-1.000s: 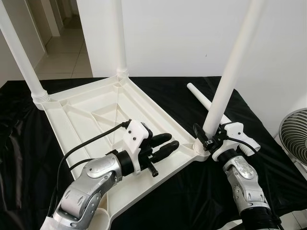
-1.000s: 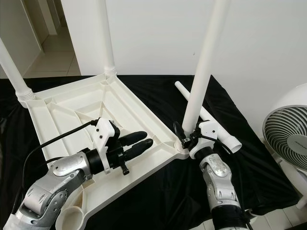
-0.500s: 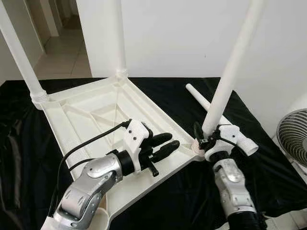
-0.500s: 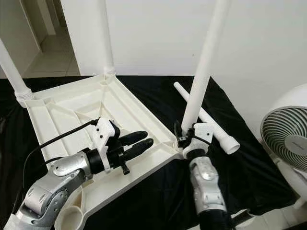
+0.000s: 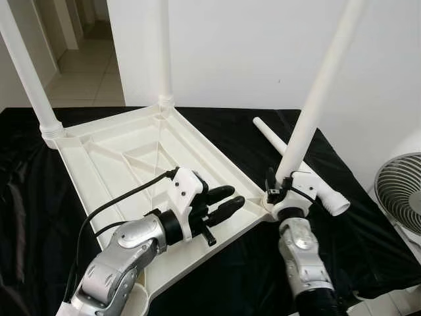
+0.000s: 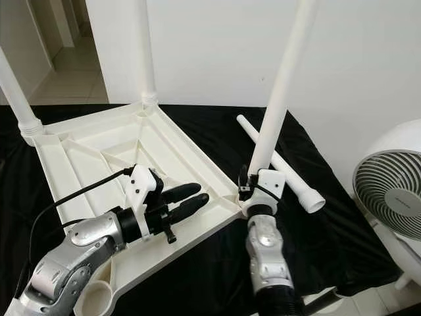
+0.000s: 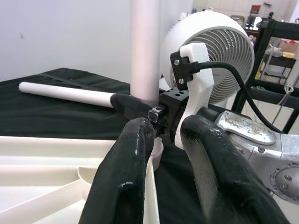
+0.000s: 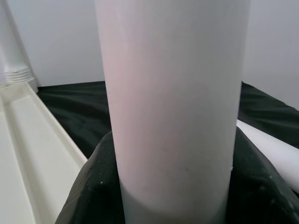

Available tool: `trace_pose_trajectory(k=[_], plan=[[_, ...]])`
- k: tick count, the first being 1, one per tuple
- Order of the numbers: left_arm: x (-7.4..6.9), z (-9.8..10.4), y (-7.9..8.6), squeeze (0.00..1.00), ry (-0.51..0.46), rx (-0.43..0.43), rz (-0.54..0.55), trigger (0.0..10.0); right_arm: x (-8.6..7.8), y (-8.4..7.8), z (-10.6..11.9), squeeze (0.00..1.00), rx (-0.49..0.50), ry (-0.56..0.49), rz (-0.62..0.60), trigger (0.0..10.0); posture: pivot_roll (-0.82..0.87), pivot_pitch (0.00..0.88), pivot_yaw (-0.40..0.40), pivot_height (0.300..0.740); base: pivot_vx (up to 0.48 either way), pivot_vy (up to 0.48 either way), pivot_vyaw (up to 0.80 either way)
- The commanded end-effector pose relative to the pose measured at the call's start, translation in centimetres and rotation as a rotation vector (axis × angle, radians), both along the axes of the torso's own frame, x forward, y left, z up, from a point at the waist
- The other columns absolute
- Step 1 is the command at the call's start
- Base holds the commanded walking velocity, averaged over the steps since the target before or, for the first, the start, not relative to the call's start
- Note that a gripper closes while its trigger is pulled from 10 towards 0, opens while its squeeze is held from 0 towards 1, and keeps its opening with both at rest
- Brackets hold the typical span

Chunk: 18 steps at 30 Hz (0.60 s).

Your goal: Building children table

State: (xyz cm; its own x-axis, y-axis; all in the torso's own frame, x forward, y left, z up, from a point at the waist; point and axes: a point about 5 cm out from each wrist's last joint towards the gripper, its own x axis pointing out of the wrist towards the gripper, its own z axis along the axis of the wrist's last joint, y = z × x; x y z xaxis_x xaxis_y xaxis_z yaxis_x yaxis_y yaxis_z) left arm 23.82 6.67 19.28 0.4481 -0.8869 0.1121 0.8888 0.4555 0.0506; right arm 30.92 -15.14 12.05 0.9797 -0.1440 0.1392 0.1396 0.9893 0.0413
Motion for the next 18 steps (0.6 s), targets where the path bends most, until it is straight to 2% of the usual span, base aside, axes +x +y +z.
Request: trace_pose_trajectory(k=[1,7,18], plan=[[-0.1,0.1,0.0,0.00,-0.002,0.003,0.041,10.0,-1.4,-0.9,-4.9,0.00,0.044,0.231,-0.078,10.0,0.08,0.048,-0.026,0.740,0.000,0.000,0.00],[-0.3,0.2,0.0,0.00,-0.001,-0.002,0.055,10.0,-0.7,-0.4,-4.6,0.00,0.020,0.219,-0.175,10.0,0.11,0.056,-0.042,0.740,0.000,0.000,0.00],[-0.5,0.3,0.3,0.00,0.000,0.001,0.066,10.0,-0.3,0.1,-4.4,0.00,0.064,0.190,-0.253,10.0,0.13,0.064,-0.042,0.740,0.000,0.000,0.00]])
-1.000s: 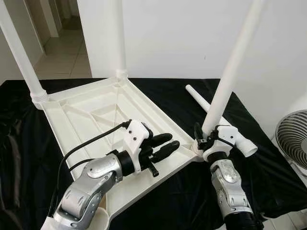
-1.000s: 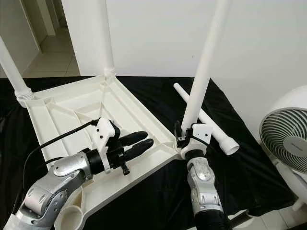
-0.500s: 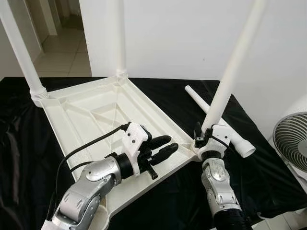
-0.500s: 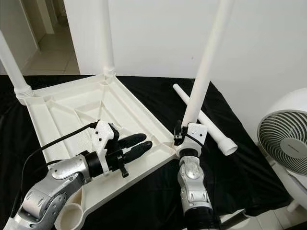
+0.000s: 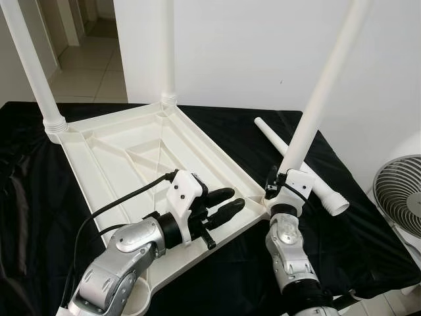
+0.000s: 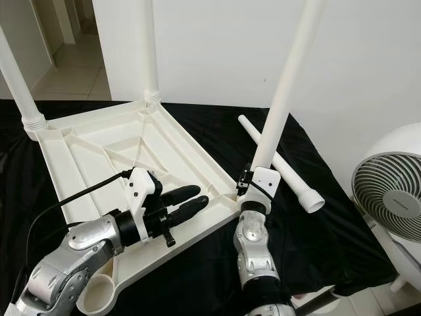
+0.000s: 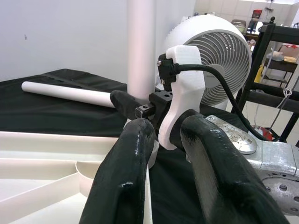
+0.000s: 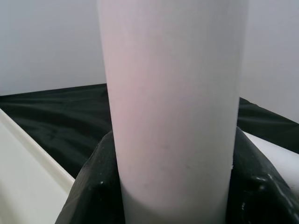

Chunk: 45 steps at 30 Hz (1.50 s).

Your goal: Building children table

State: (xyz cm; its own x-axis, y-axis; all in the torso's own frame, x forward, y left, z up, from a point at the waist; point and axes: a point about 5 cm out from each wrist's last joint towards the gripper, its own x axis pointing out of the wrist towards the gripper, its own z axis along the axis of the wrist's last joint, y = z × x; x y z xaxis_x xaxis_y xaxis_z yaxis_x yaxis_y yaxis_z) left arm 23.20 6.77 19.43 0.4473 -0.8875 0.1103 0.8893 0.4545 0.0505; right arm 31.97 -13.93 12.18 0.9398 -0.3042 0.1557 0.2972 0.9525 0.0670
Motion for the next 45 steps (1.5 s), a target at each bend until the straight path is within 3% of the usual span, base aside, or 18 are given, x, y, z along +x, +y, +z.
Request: trace_pose_trajectory(k=[1,8,16,17,18,19,30,36,37,38,39,40,43,45], plan=[[0.1,0.2,0.2,0.00,-0.001,0.001,0.068,10.0,-1.3,-0.8,-4.6,0.00,0.075,0.211,-0.091,10.0,0.13,0.064,-0.042,0.740,0.000,0.000,0.00],[0.1,0.2,0.3,0.00,0.001,0.006,0.068,10.0,-1.2,-0.2,-4.8,0.00,0.143,0.201,-0.093,10.0,0.14,0.065,-0.037,0.740,0.000,0.000,0.00],[-0.1,0.2,0.4,0.00,0.004,0.010,0.064,10.0,-1.2,0.2,-4.9,0.00,0.130,0.200,-0.086,10.0,0.14,0.059,-0.032,0.740,0.000,0.000,0.00],[-0.1,0.2,0.4,0.00,0.005,0.011,0.062,10.0,-1.2,0.2,-4.8,0.91,0.131,0.191,-0.082,10.0,0.14,0.058,-0.031,0.740,0.000,0.000,0.00],[-0.1,0.2,0.4,0.00,0.005,0.011,0.062,10.0,-1.2,0.2,-4.8,0.91,0.131,0.191,-0.082,10.0,0.14,0.058,-0.031,0.740,0.000,0.000,0.00],[-0.1,0.2,0.4,0.00,0.006,0.012,0.060,10.0,-1.2,0.2,-4.8,1.00,0.135,0.180,-0.078,10.0,0.14,0.057,-0.031,0.740,0.000,0.000,0.00],[0.0,0.2,0.1,0.00,0.006,0.009,0.053,10.0,-1.0,0.0,-4.3,1.00,0.129,0.137,-0.052,10.0,0.13,0.047,-0.036,0.740,0.000,0.000,0.00],[0.0,0.2,-0.1,0.00,0.005,0.002,0.051,10.0,-0.3,-0.8,-3.2,1.00,0.093,0.091,0.025,10.0,0.12,0.041,-0.041,0.740,0.000,0.000,0.00],[0.0,0.2,-0.1,0.00,0.005,0.001,0.051,10.0,-0.1,-0.9,-2.8,0.17,0.079,0.073,0.074,10.0,0.12,0.041,-0.042,0.740,0.000,0.000,0.00],[0.0,0.2,-0.1,0.00,0.006,0.001,0.050,10.0,0.1,-1.2,-2.4,0.00,0.070,0.062,0.108,10.0,0.11,0.041,-0.042,0.740,0.000,0.000,0.00],[0.0,0.2,-0.1,0.00,0.006,0.001,0.050,10.0,0.1,-1.2,-2.4,0.00,0.070,0.062,0.108,10.0,0.11,0.041,-0.042,0.740,0.000,0.000,0.00],[0.0,0.1,-0.2,0.00,0.008,0.004,0.047,10.0,0.3,-1.5,-1.9,0.00,0.065,0.047,0.195,10.0,0.10,0.042,-0.038,0.740,0.000,0.000,0.00],[0.1,0.1,-0.3,0.00,0.009,0.005,0.046,10.0,0.3,-1.6,-1.7,0.00,0.049,0.037,0.212,10.0,0.10,0.042,-0.038,0.740,0.000,0.000,0.00],[-0.1,-0.2,-0.8,0.00,0.018,0.020,0.011,10.0,0.3,-2.6,-0.9,0.00,0.007,0.025,0.311,10.0,0.08,0.042,-0.032,0.740,0.000,0.000,0.00]])
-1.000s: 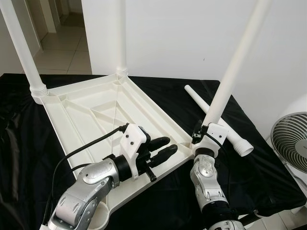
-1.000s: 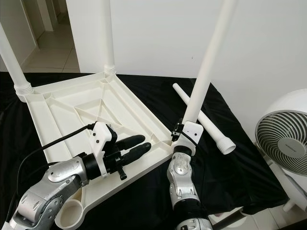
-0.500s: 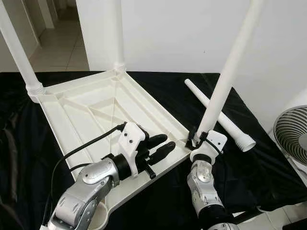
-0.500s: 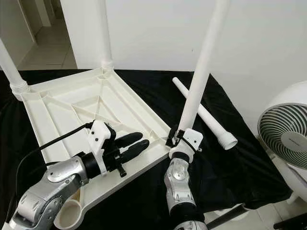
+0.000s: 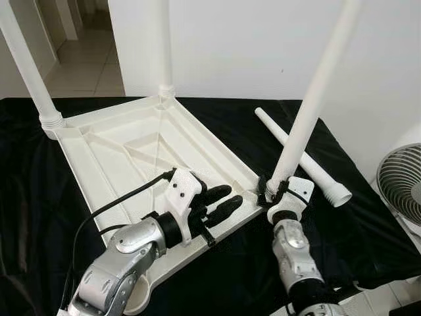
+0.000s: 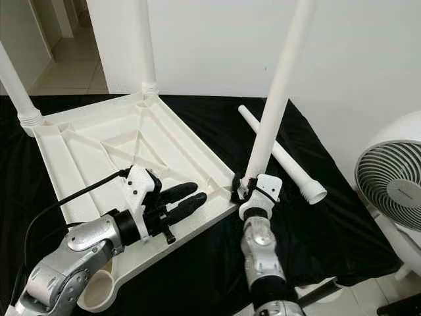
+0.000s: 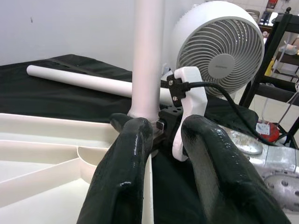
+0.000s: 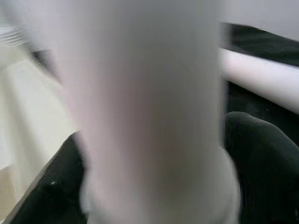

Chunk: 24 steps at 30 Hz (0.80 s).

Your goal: Building children table

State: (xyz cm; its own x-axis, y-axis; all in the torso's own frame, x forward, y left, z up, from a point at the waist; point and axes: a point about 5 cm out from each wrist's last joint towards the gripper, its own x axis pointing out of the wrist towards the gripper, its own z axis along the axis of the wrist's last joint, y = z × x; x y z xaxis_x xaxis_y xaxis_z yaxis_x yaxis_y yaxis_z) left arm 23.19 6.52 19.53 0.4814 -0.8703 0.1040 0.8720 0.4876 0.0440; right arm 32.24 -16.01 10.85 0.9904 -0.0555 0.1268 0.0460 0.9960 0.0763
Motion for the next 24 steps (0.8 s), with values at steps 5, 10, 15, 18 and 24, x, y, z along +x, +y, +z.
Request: trace_pose_trajectory(k=[5,10,15,18,24], plan=[[-0.1,-0.4,-0.8,0.00,0.011,0.028,-0.044,10.0,0.0,-0.9,0.9,0.00,-0.030,-0.007,0.100,10.0,0.08,0.042,-0.029,0.740,0.000,0.000,0.00],[-0.2,-0.6,-1.4,0.00,0.023,0.030,-0.078,10.0,0.0,-2.0,2.2,0.00,-0.067,-0.025,0.271,10.0,0.05,0.041,-0.020,0.740,0.000,0.000,0.00],[-0.2,-0.6,-1.7,0.00,0.025,0.031,-0.093,10.0,0.0,-2.7,3.0,0.00,-0.096,-0.025,0.356,10.0,0.04,0.043,-0.017,0.740,0.000,0.000,0.00],[-0.1,-0.7,-2.0,0.00,0.029,0.035,-0.100,10.0,0.4,-3.3,3.5,0.00,-0.120,-0.015,0.417,10.0,0.04,0.043,-0.017,0.740,0.000,0.000,0.00],[-0.2,-1.0,-2.5,0.00,0.048,0.058,-0.122,10.0,1.0,-3.5,4.0,0.00,-0.172,0.004,0.507,10.0,0.04,0.045,-0.021,0.740,0.000,0.000,0.00]])
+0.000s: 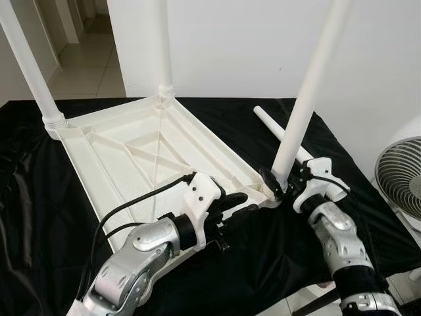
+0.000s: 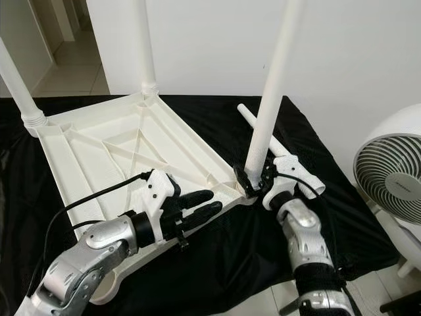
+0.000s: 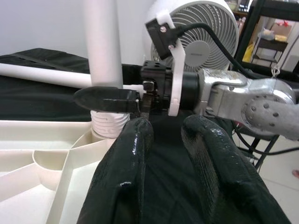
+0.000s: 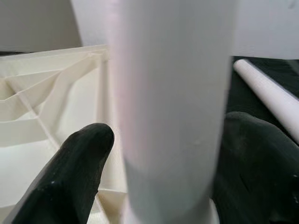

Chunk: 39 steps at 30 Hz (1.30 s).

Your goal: Building children table

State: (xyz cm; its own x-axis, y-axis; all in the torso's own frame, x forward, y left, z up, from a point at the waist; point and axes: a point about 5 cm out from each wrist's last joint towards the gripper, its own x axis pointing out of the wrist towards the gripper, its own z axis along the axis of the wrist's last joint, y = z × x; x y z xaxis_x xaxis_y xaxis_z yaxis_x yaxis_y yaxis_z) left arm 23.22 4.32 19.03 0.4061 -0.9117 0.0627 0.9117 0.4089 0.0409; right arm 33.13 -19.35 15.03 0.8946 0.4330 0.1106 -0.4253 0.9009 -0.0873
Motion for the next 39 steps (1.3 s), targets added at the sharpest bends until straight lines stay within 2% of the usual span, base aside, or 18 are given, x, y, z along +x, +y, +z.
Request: trace_pose_trajectory(k=[1,7,14,15,18,19,20,22,23,24,25,33,34,39], plan=[[-0.2,-0.5,-0.3,0.00,0.026,0.023,-0.036,10.0,0.1,-0.2,-0.2,0.00,-0.011,0.020,0.019,10.0,0.04,0.045,-0.021,0.740,0.000,0.000,0.00],[-0.1,-1.2,-0.7,0.00,0.054,0.049,-0.027,10.0,1.0,-0.1,0.3,0.00,-0.060,0.052,0.126,10.0,0.04,0.051,-0.018,0.740,0.000,0.000,0.00],[0.4,-1.9,-0.8,0.00,0.056,0.080,0.008,10.0,1.5,0.0,0.2,0.00,-0.087,0.072,0.170,10.0,0.04,0.053,-0.008,0.740,0.000,0.000,0.00],[0.6,-2.0,-0.8,0.00,0.054,0.088,0.015,10.0,1.7,-0.1,0.1,0.00,-0.095,0.080,0.174,9.2,0.04,0.052,-0.007,0.740,0.000,0.000,0.00],[0.6,-2.0,-0.8,0.00,0.054,0.088,0.015,10.0,1.7,-0.1,0.1,0.00,-0.095,0.080,0.174,9.2,0.04,0.052,-0.007,0.740,0.000,0.000,0.00],[0.7,-2.0,-0.8,0.00,0.052,0.090,0.018,10.0,1.8,-0.2,0.1,0.00,-0.104,0.090,0.178,4.8,0.04,0.053,-0.008,0.740,0.000,0.000,0.00],[0.8,-2.0,-0.8,0.00,0.047,0.092,0.020,10.0,1.9,-0.3,0.0,0.00,-0.111,0.097,0.184,4.4,0.04,0.053,-0.008,0.740,0.000,0.000,0.00],[0.8,-2.0,-0.8,0.00,0.047,0.092,0.020,10.0,1.9,-0.3,0.0,0.00,-0.111,0.097,0.184,4.4,0.04,0.053,-0.008,0.740,0.000,0.000,0.00],[0.8,-1.9,-0.8,0.00,0.043,0.091,0.020,10.0,1.9,-0.5,0.0,0.00,-0.114,0.101,0.186,0.7,0.04,0.053,-0.008,0.740,0.000,0.000,0.00],[0.8,-1.9,-0.8,0.00,0.043,0.091,0.020,10.0,1.9,-0.5,0.0,0.00,-0.114,0.101,0.186,0.7,0.04,0.053,-0.008,0.740,0.000,0.000,0.00],[0.8,-1.8,-0.9,0.00,0.040,0.089,0.020,10.0,1.9,-0.7,0.0,0.00,-0.116,0.102,0.188,0.0,0.04,0.046,-0.009,0.740,0.000,0.000,0.00],[1.0,-1.7,-1.0,0.00,0.035,0.080,0.018,10.0,1.8,-1.1,0.0,0.00,-0.117,0.103,0.192,0.0,0.03,0.039,-0.010,0.740,0.000,0.000,0.00],[1.0,-1.7,-1.0,0.00,0.033,0.079,0.020,10.0,1.6,-1.2,-0.3,0.00,-0.115,0.108,0.174,10.0,0.03,0.036,-0.015,0.740,0.000,0.000,0.00],[1.1,-1.7,-1.0,0.00,0.032,0.077,0.021,10.0,1.6,-1.3,-0.4,0.00,-0.101,0.102,0.140,10.0,0.03,0.035,-0.020,0.740,0.000,0.000,0.00]])
